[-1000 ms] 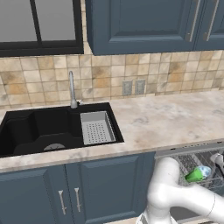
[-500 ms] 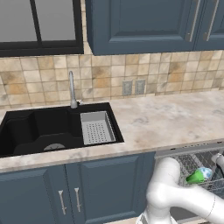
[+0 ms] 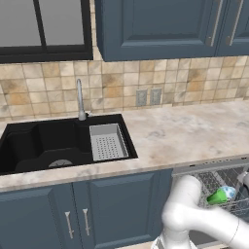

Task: Pick up the cup and bowl from the counter, place them in the dishwasher, and close the dishwasher door.

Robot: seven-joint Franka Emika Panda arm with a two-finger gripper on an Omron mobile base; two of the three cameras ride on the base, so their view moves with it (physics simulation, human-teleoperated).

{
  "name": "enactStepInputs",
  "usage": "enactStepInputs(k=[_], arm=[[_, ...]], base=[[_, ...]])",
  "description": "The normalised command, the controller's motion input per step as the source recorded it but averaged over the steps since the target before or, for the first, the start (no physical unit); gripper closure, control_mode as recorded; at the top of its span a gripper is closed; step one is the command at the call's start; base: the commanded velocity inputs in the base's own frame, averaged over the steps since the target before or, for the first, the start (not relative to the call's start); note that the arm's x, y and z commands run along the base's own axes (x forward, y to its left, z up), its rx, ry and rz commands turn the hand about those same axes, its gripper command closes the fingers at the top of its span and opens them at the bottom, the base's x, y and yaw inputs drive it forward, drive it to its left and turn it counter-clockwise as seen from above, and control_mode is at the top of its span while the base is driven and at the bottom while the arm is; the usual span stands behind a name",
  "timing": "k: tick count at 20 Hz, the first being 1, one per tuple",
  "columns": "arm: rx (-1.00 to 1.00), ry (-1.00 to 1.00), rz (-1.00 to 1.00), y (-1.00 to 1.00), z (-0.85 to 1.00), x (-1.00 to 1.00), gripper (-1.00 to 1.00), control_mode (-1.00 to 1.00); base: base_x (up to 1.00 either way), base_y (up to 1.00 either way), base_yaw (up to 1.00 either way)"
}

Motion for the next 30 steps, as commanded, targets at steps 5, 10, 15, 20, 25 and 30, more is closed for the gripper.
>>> enactStepInputs(k=[5, 10, 15, 20, 25, 30], arm=[[0.0, -0.02, 0.0, -0.05, 0.0, -0.32, -1.0, -1.0], [0.0, -0.02, 0.0, -0.08, 0.0, -0.28, -1.0, -1.0], [0.01, -0.04, 0.0, -0.09, 0.0, -0.38, -1.0, -1.0], [0.04, -0.06, 0.0, -0.01, -0.02, -0.64, -1.0, -1.0], [0.02, -0.06, 0.0, 0.0, -0.11, -0.64, -1.0, -1.0], [0.0, -0.05, 0.0, 0.0, -0.1, -0.45, -1.0, -1.0]], base=[[0.0, 0.0, 0.0], [0.0, 0.0, 0.0], [0.0, 0.0, 0.0], [0.0, 0.0, 0.0], [0.0, 0.0, 0.0], [0.0, 0.0, 0.0]])
